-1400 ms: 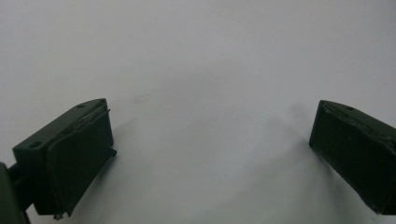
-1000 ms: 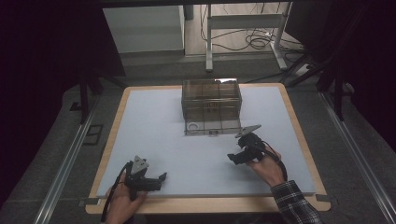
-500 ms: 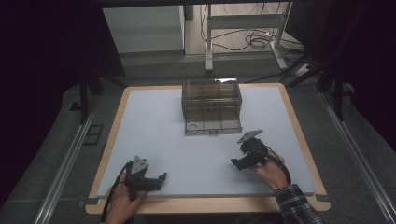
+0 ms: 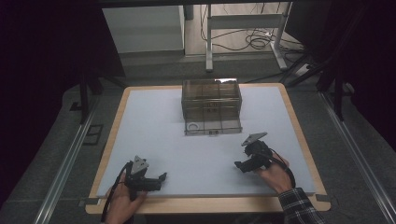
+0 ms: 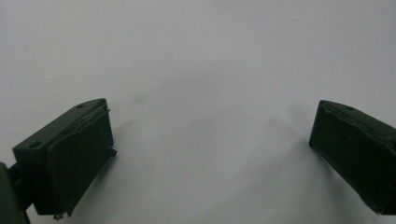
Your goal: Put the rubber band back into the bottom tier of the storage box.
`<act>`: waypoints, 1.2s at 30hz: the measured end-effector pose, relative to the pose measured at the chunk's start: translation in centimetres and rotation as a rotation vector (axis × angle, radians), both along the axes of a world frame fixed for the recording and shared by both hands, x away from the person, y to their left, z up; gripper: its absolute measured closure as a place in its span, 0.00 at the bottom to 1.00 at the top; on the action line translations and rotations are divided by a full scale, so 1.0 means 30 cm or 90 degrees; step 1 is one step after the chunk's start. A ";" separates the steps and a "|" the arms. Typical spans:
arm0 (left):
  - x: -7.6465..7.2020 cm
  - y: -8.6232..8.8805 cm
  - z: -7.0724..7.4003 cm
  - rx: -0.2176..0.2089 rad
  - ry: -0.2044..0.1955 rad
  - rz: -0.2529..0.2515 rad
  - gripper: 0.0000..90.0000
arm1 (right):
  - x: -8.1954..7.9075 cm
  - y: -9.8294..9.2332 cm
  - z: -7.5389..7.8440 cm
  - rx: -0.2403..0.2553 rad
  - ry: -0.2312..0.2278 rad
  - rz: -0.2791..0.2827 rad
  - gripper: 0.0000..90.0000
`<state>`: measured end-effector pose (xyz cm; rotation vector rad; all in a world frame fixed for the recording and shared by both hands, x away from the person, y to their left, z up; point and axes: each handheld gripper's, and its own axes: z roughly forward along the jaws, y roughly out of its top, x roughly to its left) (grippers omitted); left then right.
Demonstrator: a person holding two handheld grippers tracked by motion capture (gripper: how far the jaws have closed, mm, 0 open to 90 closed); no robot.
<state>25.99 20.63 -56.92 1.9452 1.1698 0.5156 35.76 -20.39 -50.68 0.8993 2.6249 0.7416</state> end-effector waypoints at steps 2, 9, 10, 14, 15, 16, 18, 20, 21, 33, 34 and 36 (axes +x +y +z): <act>0.000 0.000 0.000 0.000 0.000 0.000 0.00 | -0.003 -0.005 0.000 0.002 0.001 -0.002 0.17; 0.000 0.000 0.000 0.000 0.000 0.000 0.00 | -0.018 -0.031 0.001 0.000 0.004 -0.008 0.16; 0.000 0.000 0.000 0.000 0.000 0.000 0.00 | -0.023 -0.040 0.003 0.000 0.004 -0.013 0.15; 0.000 0.000 0.000 0.000 0.000 0.000 0.00 | -0.030 -0.055 0.006 0.005 0.004 -0.020 0.14; 0.000 0.000 0.000 0.000 0.000 0.000 0.00 | -0.034 -0.064 0.009 0.006 0.003 -0.023 0.14; 0.000 0.000 0.000 0.000 0.000 0.000 0.00 | -0.034 -0.064 0.009 0.006 0.003 -0.023 0.14; 0.000 0.000 0.000 0.000 0.000 0.000 0.00 | -0.039 -0.073 0.011 0.010 0.004 -0.028 0.13; 0.000 0.000 0.000 0.000 0.000 0.000 0.00 | -0.044 -0.082 0.013 0.011 0.003 -0.032 0.13; 0.000 0.000 0.000 0.000 0.000 0.000 0.00 | -0.046 -0.087 0.013 0.013 0.004 -0.032 0.12; 0.000 0.000 0.000 0.000 0.000 0.000 0.00 | -0.080 -0.177 0.016 0.017 0.003 -0.066 0.11; 0.000 0.000 0.000 0.000 0.000 0.000 0.00 | -0.080 -0.177 0.016 0.017 0.003 -0.066 0.11; 0.000 0.000 0.000 0.000 0.000 0.000 0.00 | -0.085 -0.192 0.014 0.015 0.003 -0.072 0.10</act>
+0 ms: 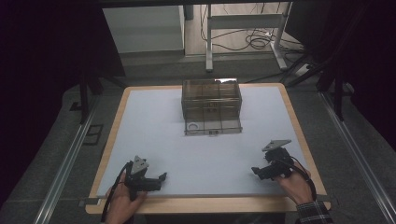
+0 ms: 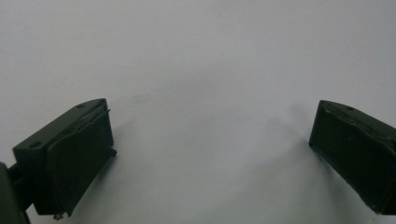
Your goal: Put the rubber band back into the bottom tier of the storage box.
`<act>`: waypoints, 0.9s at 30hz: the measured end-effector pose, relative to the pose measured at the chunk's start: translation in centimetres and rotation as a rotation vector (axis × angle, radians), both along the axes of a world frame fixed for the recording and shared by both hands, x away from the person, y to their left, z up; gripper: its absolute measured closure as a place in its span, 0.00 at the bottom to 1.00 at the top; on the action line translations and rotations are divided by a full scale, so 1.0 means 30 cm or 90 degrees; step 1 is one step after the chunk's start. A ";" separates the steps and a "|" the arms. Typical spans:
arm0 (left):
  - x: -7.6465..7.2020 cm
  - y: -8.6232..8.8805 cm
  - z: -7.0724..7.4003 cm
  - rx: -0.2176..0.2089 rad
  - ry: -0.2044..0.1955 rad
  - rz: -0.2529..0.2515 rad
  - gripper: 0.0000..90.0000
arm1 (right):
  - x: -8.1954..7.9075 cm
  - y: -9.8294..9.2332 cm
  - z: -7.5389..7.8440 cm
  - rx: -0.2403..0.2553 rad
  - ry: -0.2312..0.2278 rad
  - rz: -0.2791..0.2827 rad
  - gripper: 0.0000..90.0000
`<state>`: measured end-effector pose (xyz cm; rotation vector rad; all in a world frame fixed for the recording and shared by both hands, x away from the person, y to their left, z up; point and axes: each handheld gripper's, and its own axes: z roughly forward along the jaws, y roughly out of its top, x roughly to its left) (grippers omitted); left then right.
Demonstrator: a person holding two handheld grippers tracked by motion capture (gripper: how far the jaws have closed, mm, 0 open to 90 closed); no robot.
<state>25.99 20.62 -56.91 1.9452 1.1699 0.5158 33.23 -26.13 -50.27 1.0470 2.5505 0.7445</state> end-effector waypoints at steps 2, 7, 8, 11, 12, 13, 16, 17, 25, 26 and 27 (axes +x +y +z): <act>0.000 0.000 0.000 0.000 0.000 0.000 0.00 | -0.004 -0.011 -0.002 -0.001 0.000 -0.004 0.10; 0.000 0.000 0.000 0.000 0.000 0.000 0.00 | -0.017 -0.038 -0.008 -0.006 0.003 -0.010 0.10; 0.000 0.000 0.000 0.000 0.000 0.000 0.00 | -0.017 -0.038 -0.008 -0.006 0.003 -0.010 0.10; 0.000 0.000 0.000 0.000 0.000 0.000 0.00 | -0.024 -0.054 -0.014 -0.007 0.006 -0.018 0.10; 0.000 0.000 0.000 0.000 0.000 0.000 0.00 | -0.024 -0.054 -0.014 -0.007 0.006 -0.018 0.10; 0.000 0.000 0.000 0.000 0.000 0.000 0.00 | -0.026 -0.059 -0.015 -0.007 0.008 -0.018 0.10; 0.000 0.000 0.000 0.000 0.000 0.000 0.00 | -0.032 -0.074 -0.019 -0.010 0.011 -0.022 0.10; 0.000 0.000 0.000 -0.001 0.000 0.001 0.00 | -0.033 -0.078 -0.021 -0.010 0.011 -0.024 0.10; 0.000 0.000 0.000 0.000 0.000 0.000 0.00 | -0.043 -0.114 -0.036 0.000 0.018 -0.037 0.09; 0.000 0.000 0.000 0.000 0.000 0.000 0.00 | -0.044 -0.116 -0.036 0.002 0.017 -0.037 0.09; 0.000 0.000 0.000 0.000 0.000 0.000 0.00 | -0.045 -0.117 -0.039 0.003 0.013 -0.036 0.08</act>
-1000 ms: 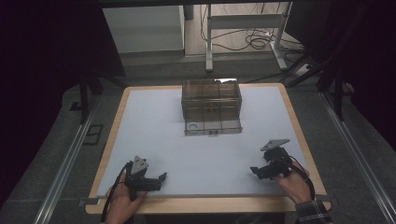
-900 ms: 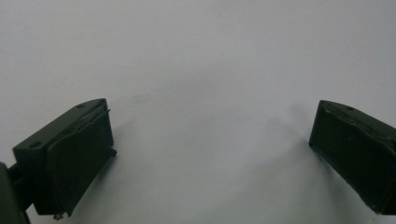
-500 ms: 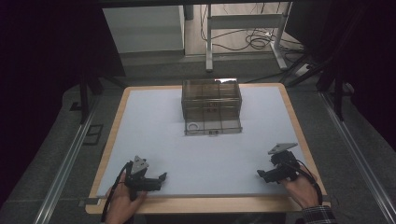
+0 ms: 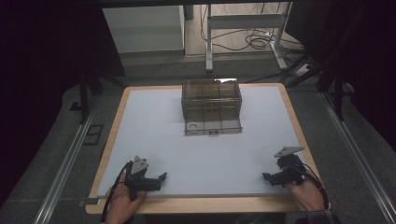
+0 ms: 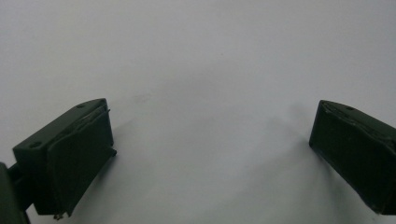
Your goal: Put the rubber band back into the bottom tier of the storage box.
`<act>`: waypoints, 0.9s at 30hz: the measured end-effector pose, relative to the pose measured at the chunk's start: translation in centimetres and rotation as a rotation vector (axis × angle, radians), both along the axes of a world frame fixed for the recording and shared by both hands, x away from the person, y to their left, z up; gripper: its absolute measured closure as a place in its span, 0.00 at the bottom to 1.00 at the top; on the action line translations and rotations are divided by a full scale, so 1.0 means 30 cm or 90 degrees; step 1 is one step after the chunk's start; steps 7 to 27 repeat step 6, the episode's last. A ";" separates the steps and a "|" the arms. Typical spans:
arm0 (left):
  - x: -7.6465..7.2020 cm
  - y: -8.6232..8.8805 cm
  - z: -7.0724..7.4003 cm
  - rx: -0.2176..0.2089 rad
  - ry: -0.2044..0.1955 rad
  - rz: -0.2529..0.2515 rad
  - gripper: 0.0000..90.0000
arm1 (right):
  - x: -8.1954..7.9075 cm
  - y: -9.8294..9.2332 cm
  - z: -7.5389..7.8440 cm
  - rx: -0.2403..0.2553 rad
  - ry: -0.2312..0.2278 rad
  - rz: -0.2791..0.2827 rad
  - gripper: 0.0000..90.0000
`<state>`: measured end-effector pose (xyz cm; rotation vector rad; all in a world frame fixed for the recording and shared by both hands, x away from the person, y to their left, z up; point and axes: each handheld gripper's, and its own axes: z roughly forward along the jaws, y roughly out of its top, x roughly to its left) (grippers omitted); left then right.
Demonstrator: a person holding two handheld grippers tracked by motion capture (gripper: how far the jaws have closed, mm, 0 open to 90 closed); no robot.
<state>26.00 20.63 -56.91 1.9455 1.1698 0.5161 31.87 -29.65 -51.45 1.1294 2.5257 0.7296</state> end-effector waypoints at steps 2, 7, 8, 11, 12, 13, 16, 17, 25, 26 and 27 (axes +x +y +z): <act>0.000 0.000 0.000 0.000 0.000 0.000 0.00 | -0.001 -0.001 -0.003 0.004 0.000 -0.001 0.07; 0.000 0.000 0.000 0.000 0.000 0.000 0.00 | -0.003 -0.002 -0.004 0.007 -0.003 -0.002 0.07; 0.000 0.000 0.000 0.000 0.000 0.000 0.00 | -0.003 -0.002 -0.004 0.007 -0.003 -0.002 0.07; 0.000 0.000 0.000 0.000 0.000 0.000 0.00 | -0.003 -0.002 -0.004 0.007 -0.003 -0.002 0.07; 0.000 0.000 0.000 0.000 0.000 0.000 0.00 | -0.003 -0.002 -0.004 0.007 -0.003 -0.002 0.07; 0.000 0.000 0.000 0.000 0.000 0.000 0.00 | -0.003 -0.002 -0.004 0.007 -0.003 -0.002 0.07; 0.000 0.000 0.000 0.000 0.000 0.000 0.00 | -0.003 -0.002 -0.004 0.007 -0.003 -0.002 0.07; 0.000 0.000 0.000 0.000 0.000 0.000 0.00 | -0.003 -0.002 -0.004 0.007 -0.003 -0.002 0.07; 0.000 0.000 0.000 0.000 0.000 0.000 0.00 | -0.003 -0.002 -0.004 0.007 -0.003 -0.002 0.07; 0.000 0.000 0.000 0.000 0.000 0.000 0.00 | -0.003 -0.002 -0.004 0.007 -0.003 -0.002 0.07; 0.000 0.000 0.000 0.000 0.000 0.000 0.00 | -0.003 -0.002 -0.004 0.007 -0.003 -0.002 0.07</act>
